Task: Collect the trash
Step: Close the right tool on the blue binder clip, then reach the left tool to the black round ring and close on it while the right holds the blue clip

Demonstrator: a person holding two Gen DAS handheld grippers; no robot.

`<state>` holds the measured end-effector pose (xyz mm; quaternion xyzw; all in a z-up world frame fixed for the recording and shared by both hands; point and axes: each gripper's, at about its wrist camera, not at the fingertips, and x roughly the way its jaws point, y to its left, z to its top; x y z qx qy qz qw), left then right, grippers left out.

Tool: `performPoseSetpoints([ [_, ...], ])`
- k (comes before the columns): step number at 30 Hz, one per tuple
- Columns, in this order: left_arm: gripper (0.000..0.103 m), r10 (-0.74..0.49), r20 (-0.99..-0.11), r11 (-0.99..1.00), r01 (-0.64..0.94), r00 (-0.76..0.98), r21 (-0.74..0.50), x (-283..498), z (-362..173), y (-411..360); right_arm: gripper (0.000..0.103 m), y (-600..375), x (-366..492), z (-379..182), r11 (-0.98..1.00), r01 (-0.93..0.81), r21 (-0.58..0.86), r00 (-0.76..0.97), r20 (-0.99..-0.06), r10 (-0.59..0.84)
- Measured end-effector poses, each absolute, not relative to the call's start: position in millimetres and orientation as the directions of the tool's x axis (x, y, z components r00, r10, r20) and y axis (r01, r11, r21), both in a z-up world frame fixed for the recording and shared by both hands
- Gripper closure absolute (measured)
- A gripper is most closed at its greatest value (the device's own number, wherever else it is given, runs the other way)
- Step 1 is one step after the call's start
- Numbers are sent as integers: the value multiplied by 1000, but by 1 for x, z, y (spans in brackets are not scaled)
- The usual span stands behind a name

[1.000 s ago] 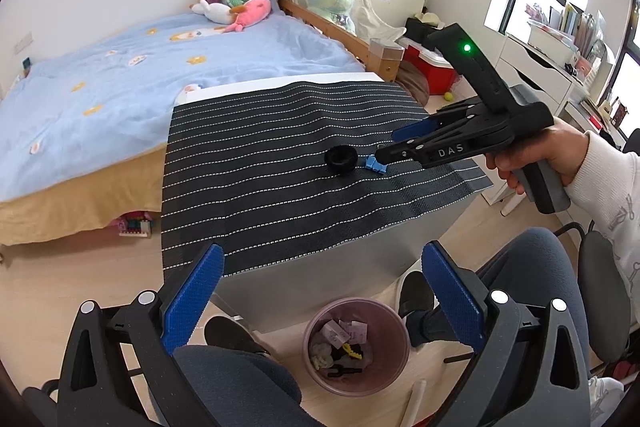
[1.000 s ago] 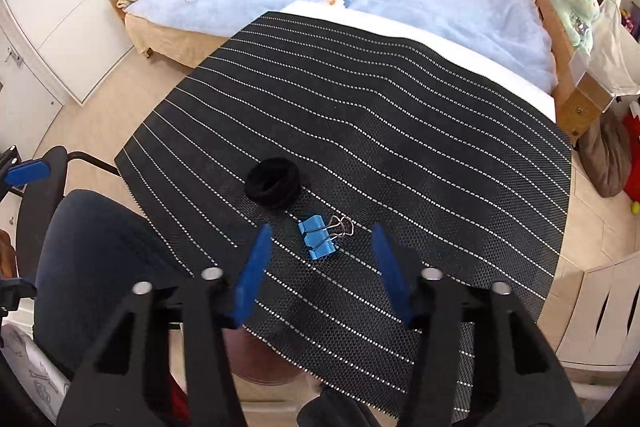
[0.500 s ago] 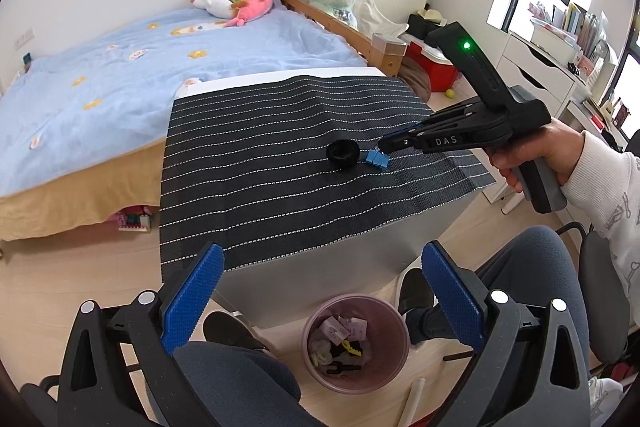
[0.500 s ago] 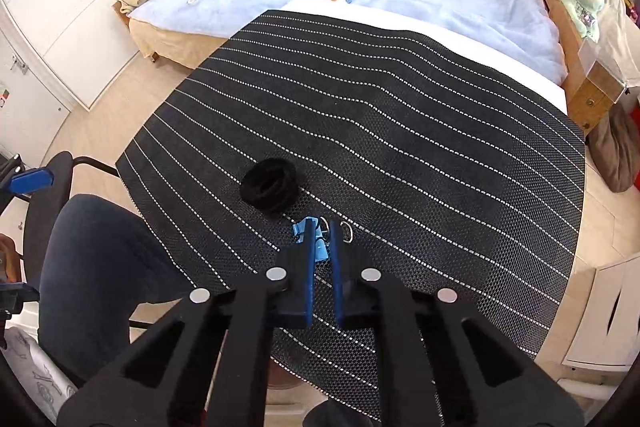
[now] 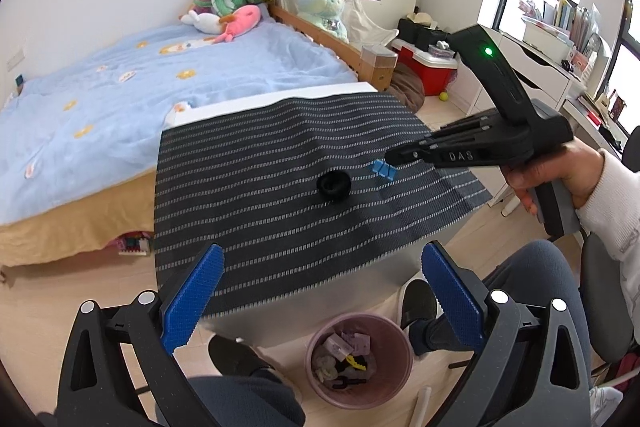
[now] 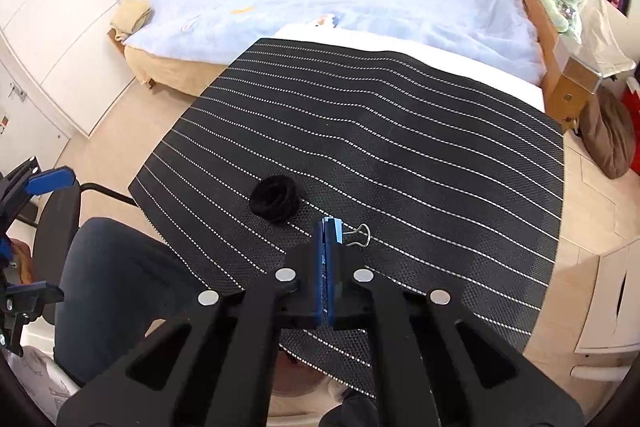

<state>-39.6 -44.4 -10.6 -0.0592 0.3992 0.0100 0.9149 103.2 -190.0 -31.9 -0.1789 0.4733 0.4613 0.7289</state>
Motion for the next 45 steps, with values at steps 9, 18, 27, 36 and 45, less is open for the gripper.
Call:
performPoseSetpoints([
  [9, 8, -58, -723, 995, -15, 689, -94, -3, 0, -46, 102, -203, 103, -22, 532, -830, 169, 150, -850, 504],
  [18, 8, -72, -764, 997, 15, 642, -81, 43, -12, -43, 102, -214, 106, -12, 552, -822, 140, 187, -849, 494],
  [27, 8, -90, -835, 995, 14, 543, -98, 83, -38, -40, 102, -218, 108, -11, 565, -814, 134, 196, -852, 485],
  [36, 34, -86, -881, 996, 5, 465, -95, 99, -73, -46, 102, -223, 108, -16, 569, -810, 141, 193, -852, 486],
  [45, 59, -103, -903, 994, 7, 418, -110, 105, -91, -48, 102, -224, 108, -17, 569, -809, 149, 187, -852, 489],
])
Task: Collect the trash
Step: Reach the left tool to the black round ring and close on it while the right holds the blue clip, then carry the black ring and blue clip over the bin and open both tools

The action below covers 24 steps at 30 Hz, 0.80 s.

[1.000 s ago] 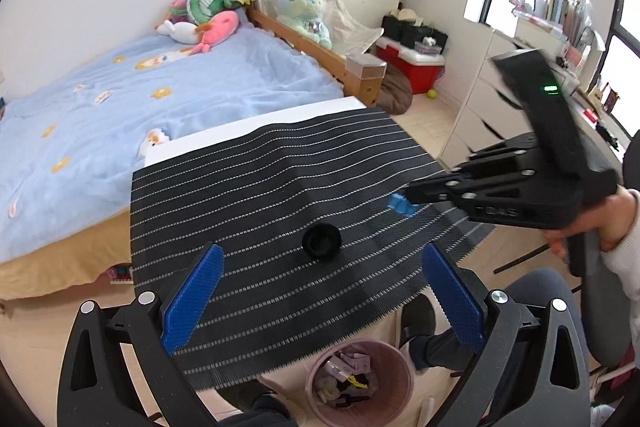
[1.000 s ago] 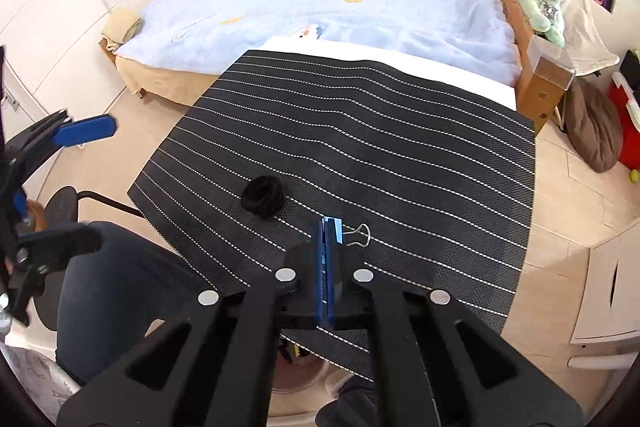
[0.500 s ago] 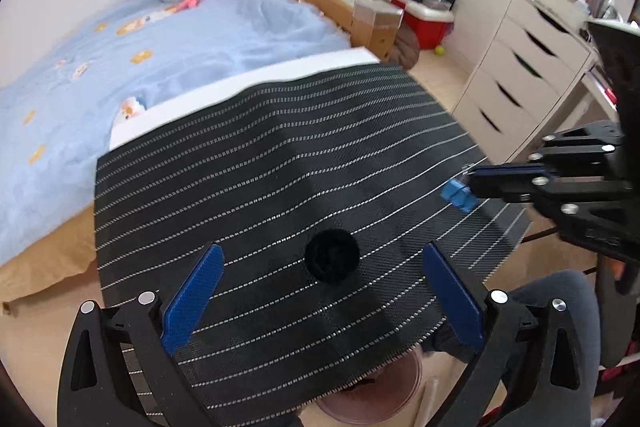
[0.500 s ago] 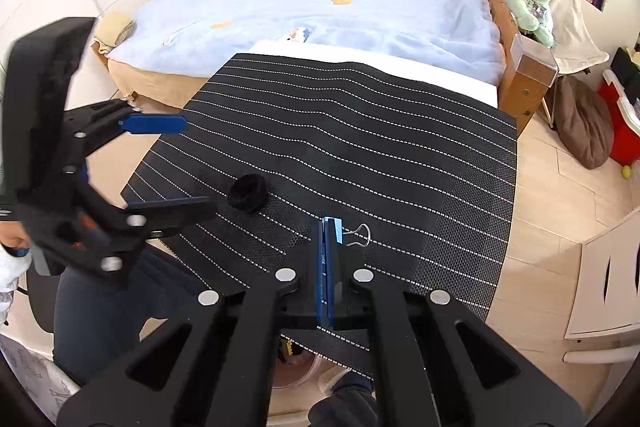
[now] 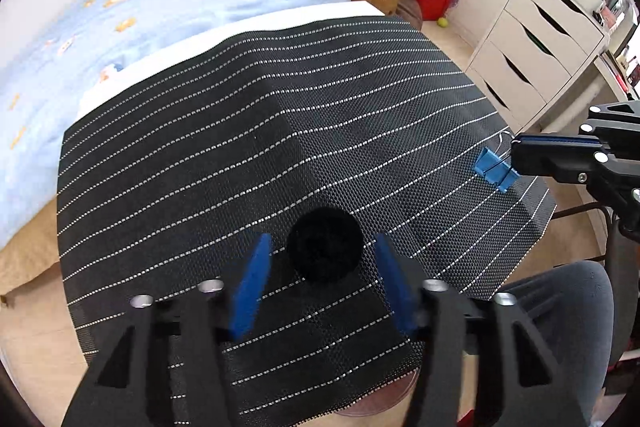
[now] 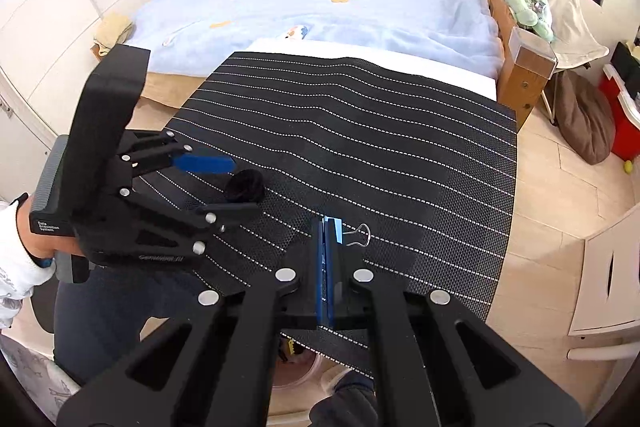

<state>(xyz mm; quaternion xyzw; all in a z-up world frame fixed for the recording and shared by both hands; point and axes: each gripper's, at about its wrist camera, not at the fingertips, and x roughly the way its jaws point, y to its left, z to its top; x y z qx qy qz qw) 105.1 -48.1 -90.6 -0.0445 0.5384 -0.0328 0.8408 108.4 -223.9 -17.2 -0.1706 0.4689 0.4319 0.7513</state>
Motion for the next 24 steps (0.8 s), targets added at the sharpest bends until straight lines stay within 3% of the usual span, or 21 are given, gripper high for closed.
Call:
performPoseSetpoints([
  [2, 69, -104, -904, 994, 12, 416, -109, 105, -92, -49, 102, -224, 108, -18, 568, -809, 150, 186, -852, 489],
  [6, 74, -107, -896, 994, 17, 432, -111, 104, -89, -49, 102, -224, 108, -18, 569, -809, 149, 189, -851, 491],
  [24, 75, -68, -797, 998, 46, 600, -51, 40, -18, -57, 102, -240, 61, 21, 549, -827, 119, 256, -790, 558],
])
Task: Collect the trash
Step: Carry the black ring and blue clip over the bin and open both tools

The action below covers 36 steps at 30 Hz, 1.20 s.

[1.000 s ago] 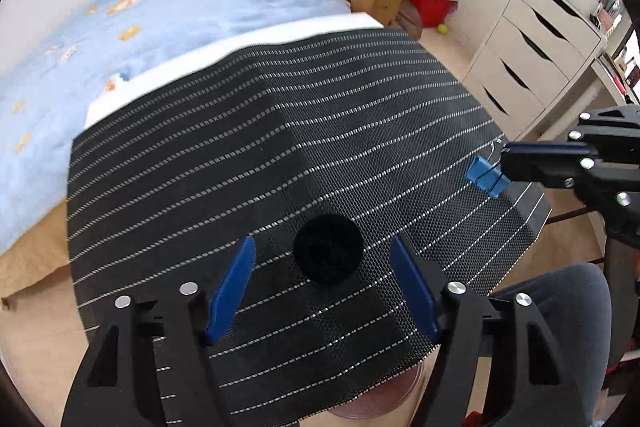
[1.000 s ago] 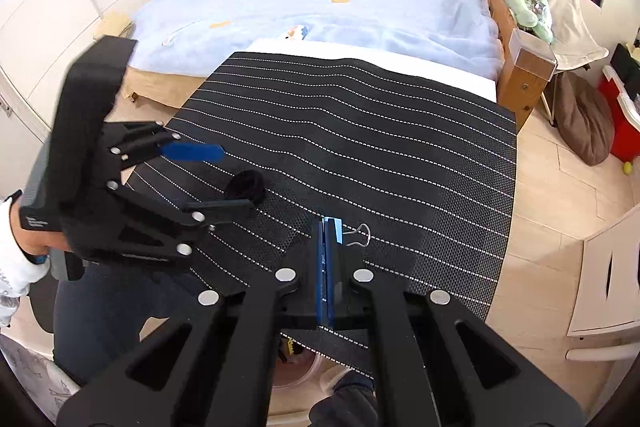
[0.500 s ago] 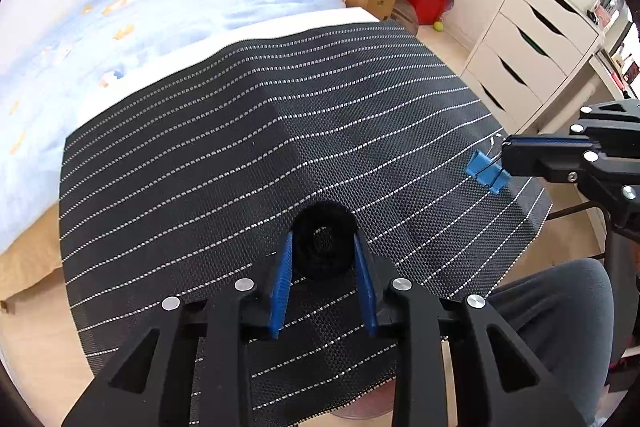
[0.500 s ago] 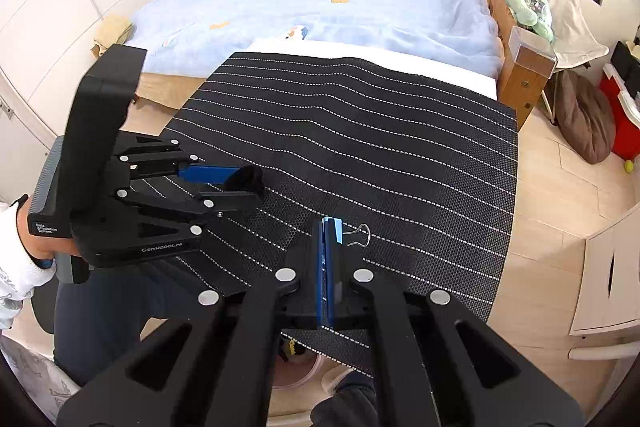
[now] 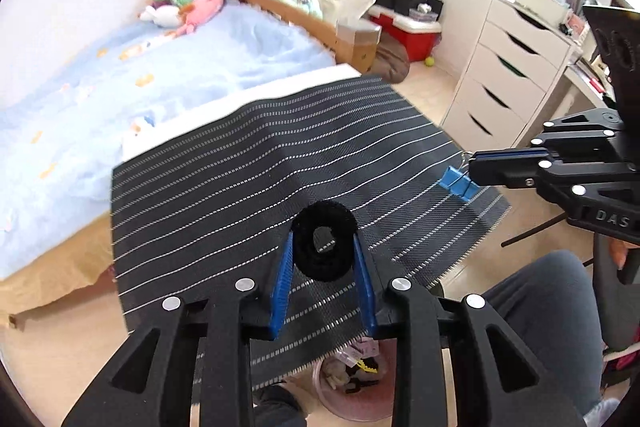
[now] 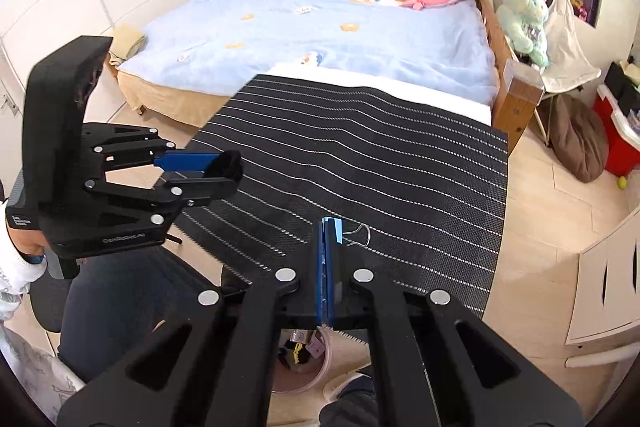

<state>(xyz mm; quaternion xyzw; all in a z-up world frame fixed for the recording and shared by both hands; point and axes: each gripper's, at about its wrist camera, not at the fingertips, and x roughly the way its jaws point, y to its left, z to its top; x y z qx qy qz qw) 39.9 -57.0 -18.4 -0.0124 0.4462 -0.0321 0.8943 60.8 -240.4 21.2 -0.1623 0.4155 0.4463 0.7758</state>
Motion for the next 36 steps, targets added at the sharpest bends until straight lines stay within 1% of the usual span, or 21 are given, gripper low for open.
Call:
performPoseSetpoints([
  [8, 75, -79, -748, 997, 55, 659, -57, -8, 7, -64, 102, -254, 15, 36, 524, -844, 116, 267, -756, 598],
  [17, 75, -95, -727, 995, 46, 680, -87, -58, 9, -74, 102, -268, -29, 42, 493, -861, 126, 247, -743, 622],
  [25, 75, -103, -727, 994, 41, 679, -102, -83, 2, -79, 102, -275, -61, 27, 481, -862, 162, 205, -756, 621],
  [32, 75, -107, -732, 993, 35, 673, -112, -91, -1, -81, 102, -277, -68, 11, 466, -856, 225, 142, -763, 631],
  [35, 75, -109, -729, 993, 37, 676, -114, -92, -2, -81, 99, -275, -68, 10, 460, -856, 233, 133, -762, 634],
  [36, 75, -109, -728, 993, 38, 677, -113, -92, -2, -81, 97, -275, -68, 10, 464, -856, 228, 138, -764, 630],
])
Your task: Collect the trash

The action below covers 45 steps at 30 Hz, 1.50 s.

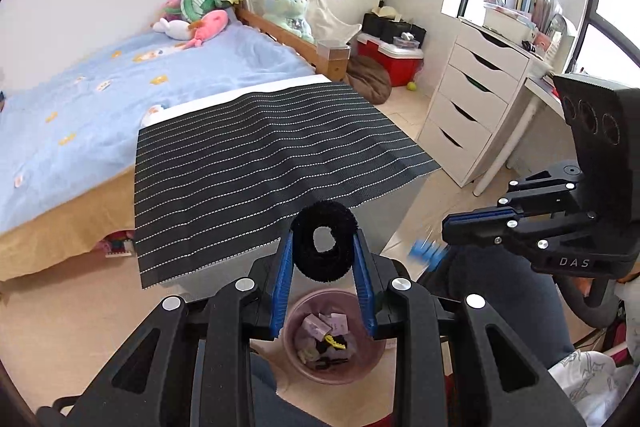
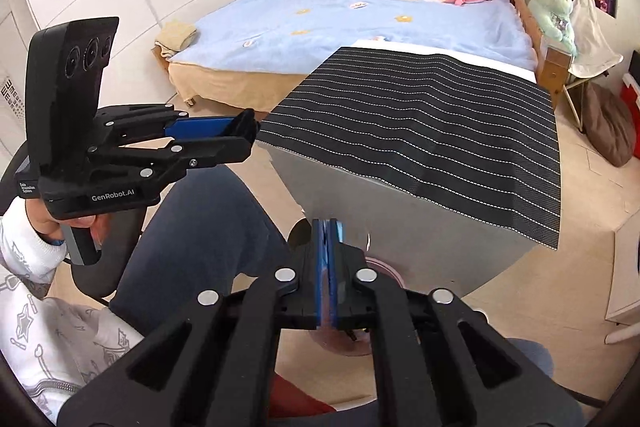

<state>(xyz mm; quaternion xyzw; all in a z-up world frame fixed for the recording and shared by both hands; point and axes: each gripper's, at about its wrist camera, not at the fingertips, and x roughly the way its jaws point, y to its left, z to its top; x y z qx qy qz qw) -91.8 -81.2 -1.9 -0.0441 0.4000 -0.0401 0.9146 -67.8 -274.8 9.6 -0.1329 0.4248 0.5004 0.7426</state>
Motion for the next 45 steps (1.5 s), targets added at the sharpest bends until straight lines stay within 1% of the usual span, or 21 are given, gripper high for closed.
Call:
performPoseSetpoints([
  [1, 75, -108, -728, 993, 38, 677, -112, -92, -2, -81, 79, -275, -67, 9, 469, -855, 222, 145, -765, 627],
  [2, 75, -108, -729, 993, 39, 676, -111, -92, -3, -81, 63, -276, -65, 9, 477, -851, 222, 152, -764, 627],
  [3, 75, -107, -730, 993, 39, 675, -109, -91, -3, -81, 35, -277, -65, 10, 482, -846, 228, 157, -757, 634],
  [4, 75, -107, -731, 993, 39, 674, -109, -91, -3, -81, 21, -279, -64, 11, 489, -839, 238, 164, -746, 645],
  [6, 75, -109, -733, 993, 41, 672, -110, -91, -4, -81, 13, -281, -61, 12, 505, -829, 239, 178, -744, 644],
  [9, 75, -114, -734, 993, 46, 669, -112, -92, -4, -82, 7, -281, -57, 11, 536, -813, 229, 196, -758, 622],
  [13, 75, -119, -735, 992, 50, 667, -116, -91, -4, -83, 5, -285, -54, 12, 560, -798, 223, 225, -752, 620],
  [17, 75, -128, -735, 991, 62, 666, -116, -92, -3, -86, 4, -287, -55, 16, 564, -797, 216, 240, -743, 625],
  [26, 75, -149, -739, 989, 96, 657, -114, -91, -3, -95, 4, -295, -51, 20, 624, -762, 174, 299, -760, 577],
  [32, 74, -164, -743, 986, 120, 648, -113, -91, -4, -103, 4, -305, -44, 24, 645, -740, 189, 315, -750, 581],
  [35, 73, -180, -747, 983, 136, 640, -120, -90, -5, -105, 4, -309, -41, 24, 653, -730, 201, 315, -750, 582],
  [37, 71, -186, -750, 982, 142, 635, -124, -89, -5, -107, 4, -310, -40, 24, 657, -725, 207, 315, -749, 584],
  [38, 69, -191, -750, 981, 144, 634, -128, -89, -6, -107, 4, -311, -39, 24, 657, -724, 209, 314, -748, 585],
  [39, 58, -192, -751, 981, 145, 632, -129, -89, -7, -108, 4, -311, -39, 24, 657, -723, 211, 314, -747, 586],
  [40, 41, -194, -750, 981, 146, 632, -130, -89, -7, -108, 4, -311, -38, 24, 657, -723, 212, 314, -747, 587],
  [41, 33, -194, -747, 981, 145, 636, -131, -89, -7, -108, 4, -311, -38, 24, 657, -723, 212, 313, -747, 586],
  [42, 20, -197, -742, 980, 141, 641, -139, -89, -8, -107, 4, -311, -38, 23, 657, -723, 212, 313, -748, 586],
  [43, 16, -197, -740, 980, 133, 644, -145, -89, -8, -105, 4, -311, -38, 23, 657, -723, 212, 313, -748, 585],
  [45, 15, -184, -744, 983, 119, 642, -140, -89, -9, -104, 3, -311, -38, 23, 656, -723, 214, 311, -748, 586],
])
